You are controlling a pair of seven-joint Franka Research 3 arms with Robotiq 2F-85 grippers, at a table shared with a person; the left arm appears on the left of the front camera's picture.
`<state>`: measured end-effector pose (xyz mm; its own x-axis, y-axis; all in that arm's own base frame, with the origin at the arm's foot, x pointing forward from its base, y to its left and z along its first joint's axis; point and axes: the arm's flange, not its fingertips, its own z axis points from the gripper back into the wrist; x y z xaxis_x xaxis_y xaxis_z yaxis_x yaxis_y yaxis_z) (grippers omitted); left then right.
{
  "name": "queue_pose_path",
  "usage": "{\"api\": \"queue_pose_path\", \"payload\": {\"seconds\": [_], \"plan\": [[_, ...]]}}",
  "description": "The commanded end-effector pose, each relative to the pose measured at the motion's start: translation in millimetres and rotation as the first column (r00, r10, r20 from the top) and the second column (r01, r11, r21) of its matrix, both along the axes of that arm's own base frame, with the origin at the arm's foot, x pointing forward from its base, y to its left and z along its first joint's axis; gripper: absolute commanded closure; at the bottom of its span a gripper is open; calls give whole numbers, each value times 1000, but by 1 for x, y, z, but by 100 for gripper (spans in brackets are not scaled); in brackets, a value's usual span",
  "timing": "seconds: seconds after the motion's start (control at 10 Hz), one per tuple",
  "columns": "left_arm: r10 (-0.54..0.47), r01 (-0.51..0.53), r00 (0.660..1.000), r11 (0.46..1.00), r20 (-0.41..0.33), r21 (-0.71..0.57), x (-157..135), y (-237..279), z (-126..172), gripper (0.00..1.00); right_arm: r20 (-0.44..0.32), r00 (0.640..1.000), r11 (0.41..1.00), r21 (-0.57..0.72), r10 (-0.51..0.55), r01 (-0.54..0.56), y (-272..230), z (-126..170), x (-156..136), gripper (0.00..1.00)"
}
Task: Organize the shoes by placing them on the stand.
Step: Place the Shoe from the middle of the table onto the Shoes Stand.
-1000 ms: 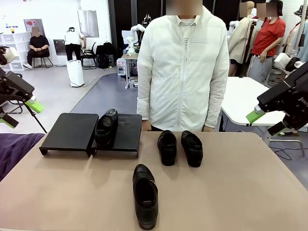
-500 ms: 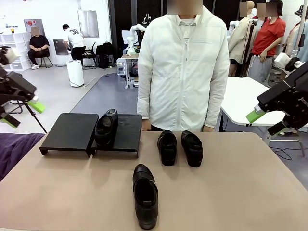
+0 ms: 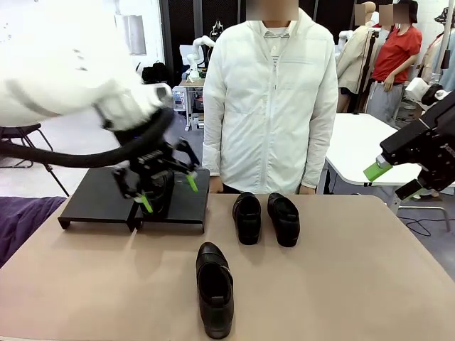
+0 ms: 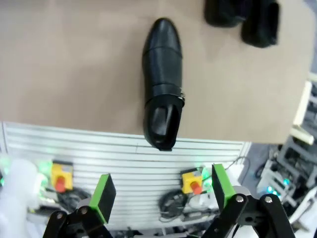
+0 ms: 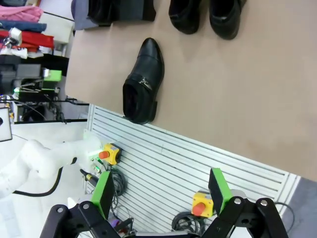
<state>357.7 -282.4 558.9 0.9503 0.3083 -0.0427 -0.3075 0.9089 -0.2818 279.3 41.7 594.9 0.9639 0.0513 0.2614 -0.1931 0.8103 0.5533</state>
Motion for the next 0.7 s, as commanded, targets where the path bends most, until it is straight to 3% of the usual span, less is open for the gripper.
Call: {"api": "queue_pose_path", "payload": {"seconds": [0.0,0.1,0.4,0.5,0.6], "plan": [[-13,19,993,998,-116,56,9,3,4,0,-8,1000,1000,20,5,-5,-1,3,1,0],[0,0,1000,1000,0,0,0,0,0,0,-8,1000,1000,20,5,-5,-1,3,1,0],[0,0,1000,1000,0,0,0,0,0,0,-8,1000,1000,20,5,-5,-1,3,1,0],[13,-12,999,1000,-37,15,6,-8,-2,0,-8,1000,1000,20,5,-5,-1,3,1,0],[-140,139,989,990,-40,-26,4,-11,-1,0,-8,1000,1000,20,5,-5,-1,3,1,0]]}}
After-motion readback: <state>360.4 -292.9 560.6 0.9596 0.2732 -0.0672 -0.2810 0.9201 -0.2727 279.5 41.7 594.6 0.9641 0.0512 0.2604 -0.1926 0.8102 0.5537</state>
